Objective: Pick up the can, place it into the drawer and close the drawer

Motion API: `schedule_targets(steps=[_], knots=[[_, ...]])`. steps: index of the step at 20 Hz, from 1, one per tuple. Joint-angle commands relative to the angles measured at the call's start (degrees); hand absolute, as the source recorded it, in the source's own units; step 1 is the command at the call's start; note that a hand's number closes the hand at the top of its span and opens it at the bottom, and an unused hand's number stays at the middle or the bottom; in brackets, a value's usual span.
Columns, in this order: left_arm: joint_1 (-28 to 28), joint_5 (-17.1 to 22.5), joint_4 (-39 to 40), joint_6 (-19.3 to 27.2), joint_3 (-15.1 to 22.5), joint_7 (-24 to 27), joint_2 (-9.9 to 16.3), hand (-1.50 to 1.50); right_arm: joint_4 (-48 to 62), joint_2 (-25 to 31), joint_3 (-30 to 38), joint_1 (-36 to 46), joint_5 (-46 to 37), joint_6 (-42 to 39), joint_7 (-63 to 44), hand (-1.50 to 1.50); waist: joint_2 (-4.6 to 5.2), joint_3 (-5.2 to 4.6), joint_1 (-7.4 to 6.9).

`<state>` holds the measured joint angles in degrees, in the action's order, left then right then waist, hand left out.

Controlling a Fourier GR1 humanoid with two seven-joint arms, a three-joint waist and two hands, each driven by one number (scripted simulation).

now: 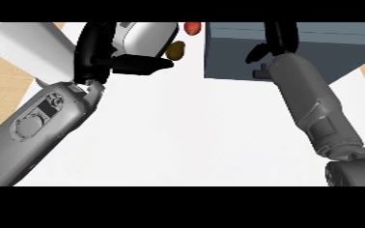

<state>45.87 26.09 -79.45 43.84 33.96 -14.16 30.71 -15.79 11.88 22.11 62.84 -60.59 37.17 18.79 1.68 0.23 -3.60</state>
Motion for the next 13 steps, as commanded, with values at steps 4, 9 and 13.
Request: schedule_targets(steps=[4,9,13], knots=[[-3.1,0.6,-0.6,-2.3,-2.1,1.4,2.1,-1.5,-3.2,-4.8,10.0,3.8,12.9,-3.6,7.7,-1.5,-0.52,-0.03,-0.24],[-6.7,-0.2,-2.2,-0.8,-1.9,3.2,0.7,-1.5,-3.0,-6.0,16.0,6.6,20.3,-10.1,7.7,-1.5,-0.91,-0.13,0.07],[-8.7,-0.5,-4.3,-1.5,-3.9,3.1,2.2,-1.5,-2.5,-5.4,16.8,5.8,21.8,-11.0,10.3,-1.5,-0.99,-0.17,0.69]])
